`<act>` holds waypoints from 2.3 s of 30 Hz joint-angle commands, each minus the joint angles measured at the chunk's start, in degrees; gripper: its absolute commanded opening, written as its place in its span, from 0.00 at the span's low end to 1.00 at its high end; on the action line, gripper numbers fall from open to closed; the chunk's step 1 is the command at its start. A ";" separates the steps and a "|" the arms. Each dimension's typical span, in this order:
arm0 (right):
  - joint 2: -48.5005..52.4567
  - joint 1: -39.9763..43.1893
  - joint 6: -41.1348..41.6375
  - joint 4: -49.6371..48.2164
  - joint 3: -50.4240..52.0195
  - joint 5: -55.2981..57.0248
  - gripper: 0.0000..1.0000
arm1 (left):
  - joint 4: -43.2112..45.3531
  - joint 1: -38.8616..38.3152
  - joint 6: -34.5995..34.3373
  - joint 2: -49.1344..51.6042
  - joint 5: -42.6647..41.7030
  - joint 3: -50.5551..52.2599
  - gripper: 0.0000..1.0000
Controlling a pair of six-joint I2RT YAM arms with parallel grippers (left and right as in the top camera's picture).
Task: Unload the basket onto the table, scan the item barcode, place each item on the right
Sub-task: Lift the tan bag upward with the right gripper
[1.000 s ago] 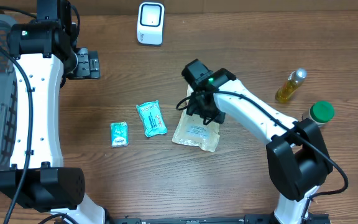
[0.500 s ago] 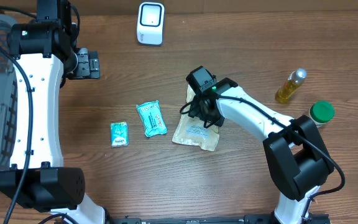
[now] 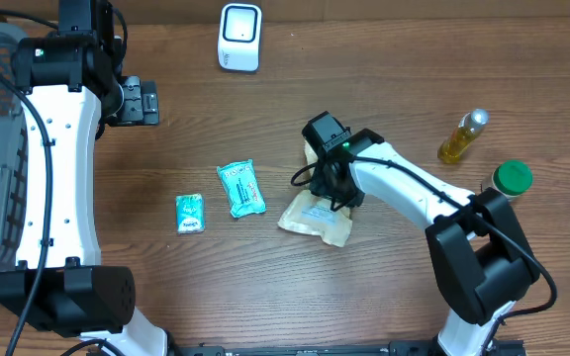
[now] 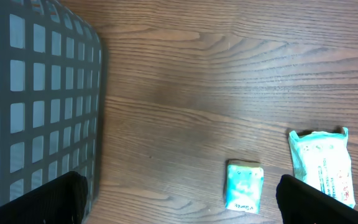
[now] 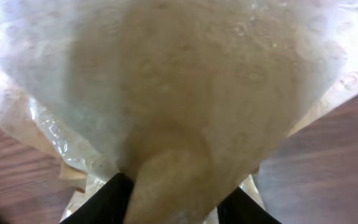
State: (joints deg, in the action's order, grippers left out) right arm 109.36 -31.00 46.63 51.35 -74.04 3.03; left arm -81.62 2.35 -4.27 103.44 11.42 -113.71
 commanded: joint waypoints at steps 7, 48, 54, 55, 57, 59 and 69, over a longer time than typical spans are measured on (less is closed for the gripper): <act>-11.26 6.80 -15.26 1.75 -4.85 -18.82 0.19 | 0.04 -0.13 0.42 0.04 0.59 -0.68 1.00; 0.37 -0.92 -7.23 -3.26 1.79 -0.07 0.49 | 0.04 -0.13 0.42 0.04 0.59 -0.68 1.00; 2.01 -0.92 -7.52 -3.06 1.75 -1.01 0.08 | 0.04 -0.13 0.42 0.04 0.59 -0.68 1.00; 1.75 -0.90 -7.85 -2.82 1.53 -1.62 0.04 | 0.04 -0.13 0.42 0.04 0.59 -0.68 1.00; 1.33 -0.17 -7.89 -1.33 0.33 -4.09 0.04 | 0.04 -0.13 0.42 0.04 0.59 -0.68 1.00; 0.50 1.01 -9.97 0.70 -1.66 -8.09 0.04 | 0.04 -0.13 0.42 0.04 0.59 -0.68 1.00; -9.29 12.70 -34.34 1.84 -5.66 -61.68 0.04 | 0.04 -0.13 0.42 0.04 0.59 -0.68 0.99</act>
State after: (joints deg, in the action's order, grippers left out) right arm 105.54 -21.47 24.05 53.36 -77.30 -31.00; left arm -81.62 2.35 -4.27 103.44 11.44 -113.71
